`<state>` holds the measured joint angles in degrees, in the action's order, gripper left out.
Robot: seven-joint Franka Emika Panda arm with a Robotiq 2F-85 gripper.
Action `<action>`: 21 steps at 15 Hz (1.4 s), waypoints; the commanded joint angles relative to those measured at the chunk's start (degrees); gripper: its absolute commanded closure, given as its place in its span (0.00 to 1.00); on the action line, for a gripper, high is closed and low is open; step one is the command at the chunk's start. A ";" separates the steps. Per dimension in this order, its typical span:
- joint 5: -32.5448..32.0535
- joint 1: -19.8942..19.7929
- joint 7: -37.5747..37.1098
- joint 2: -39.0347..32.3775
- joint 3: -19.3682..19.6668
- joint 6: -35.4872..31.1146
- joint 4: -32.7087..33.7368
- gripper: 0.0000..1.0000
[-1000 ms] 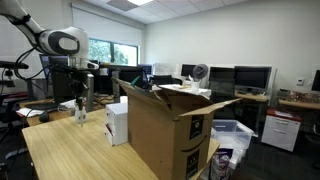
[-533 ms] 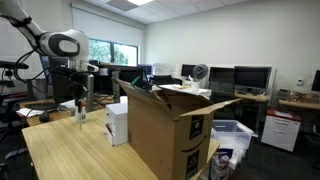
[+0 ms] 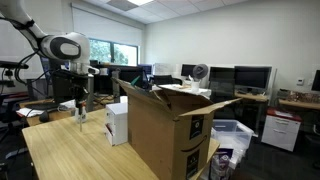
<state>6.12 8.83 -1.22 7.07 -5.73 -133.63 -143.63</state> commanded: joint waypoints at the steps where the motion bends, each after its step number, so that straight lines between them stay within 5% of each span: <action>1: 1.80 -0.49 3.17 -0.86 0.16 -2.04 -0.59 0.95; 21: 1.25 -0.17 2.14 -1.41 -1.30 -5.80 -2.97 0.96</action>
<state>6.72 9.22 -0.32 5.23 -7.28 -137.84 -145.17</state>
